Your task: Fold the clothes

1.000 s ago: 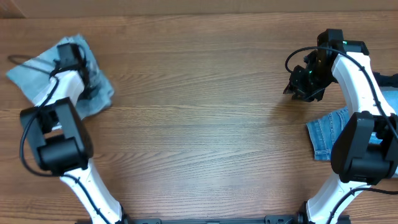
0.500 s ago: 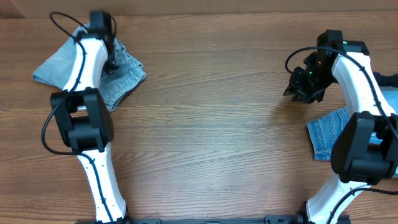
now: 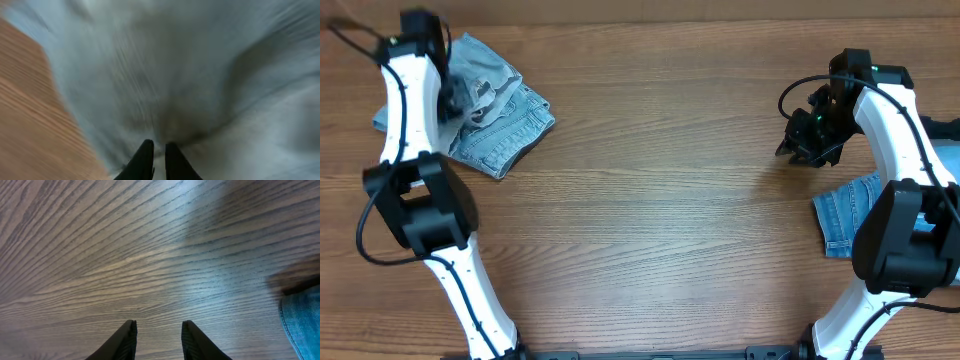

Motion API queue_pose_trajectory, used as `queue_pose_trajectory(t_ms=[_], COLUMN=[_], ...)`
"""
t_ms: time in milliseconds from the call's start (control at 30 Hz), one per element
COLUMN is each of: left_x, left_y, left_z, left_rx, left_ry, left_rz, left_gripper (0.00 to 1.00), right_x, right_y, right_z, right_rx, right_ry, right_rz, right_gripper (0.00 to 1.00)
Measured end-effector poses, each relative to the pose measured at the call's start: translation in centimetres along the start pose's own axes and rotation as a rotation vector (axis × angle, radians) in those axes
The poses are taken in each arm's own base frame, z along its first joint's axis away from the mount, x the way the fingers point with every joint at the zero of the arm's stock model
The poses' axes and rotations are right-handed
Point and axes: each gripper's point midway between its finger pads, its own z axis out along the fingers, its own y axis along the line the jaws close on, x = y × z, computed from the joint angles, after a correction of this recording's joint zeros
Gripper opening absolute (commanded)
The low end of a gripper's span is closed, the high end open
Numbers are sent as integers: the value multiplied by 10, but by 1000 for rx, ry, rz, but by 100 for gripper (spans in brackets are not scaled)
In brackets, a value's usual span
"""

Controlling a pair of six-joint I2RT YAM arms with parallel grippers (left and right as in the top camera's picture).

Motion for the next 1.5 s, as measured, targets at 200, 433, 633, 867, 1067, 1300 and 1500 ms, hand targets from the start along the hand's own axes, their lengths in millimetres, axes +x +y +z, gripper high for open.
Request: queue_pose_trajectory(t_ms=[200,433,633,867,1067,1300,1500], left_x=[32,15,17,14,-29,-50,-6], left_y=[-23,-72,-68,-74,-203,-207,-202], left_z=[74,67,69,62,-68,-92,-86], left_rx=[74,289,269,250,438,362,274], left_ry=[56,14,89,31,-468,-637,-497], left_rz=[2,-211,-698,-595,69,180,348], left_gripper=[12,8,4,7,29,83,100], right_x=[1,3,6,4,3,4,0], right_y=[2,5,4,6,6,6,9], right_z=[0,0,0,0,0,0,-7], right_rx=[-12,-29,-26,-36,-38,-38,-47], right_ry=[7,17,29,18,17,19,-12], right_rz=[0,2,7,2,2,2,9], right_gripper=[33,33,33,33,33,33,56])
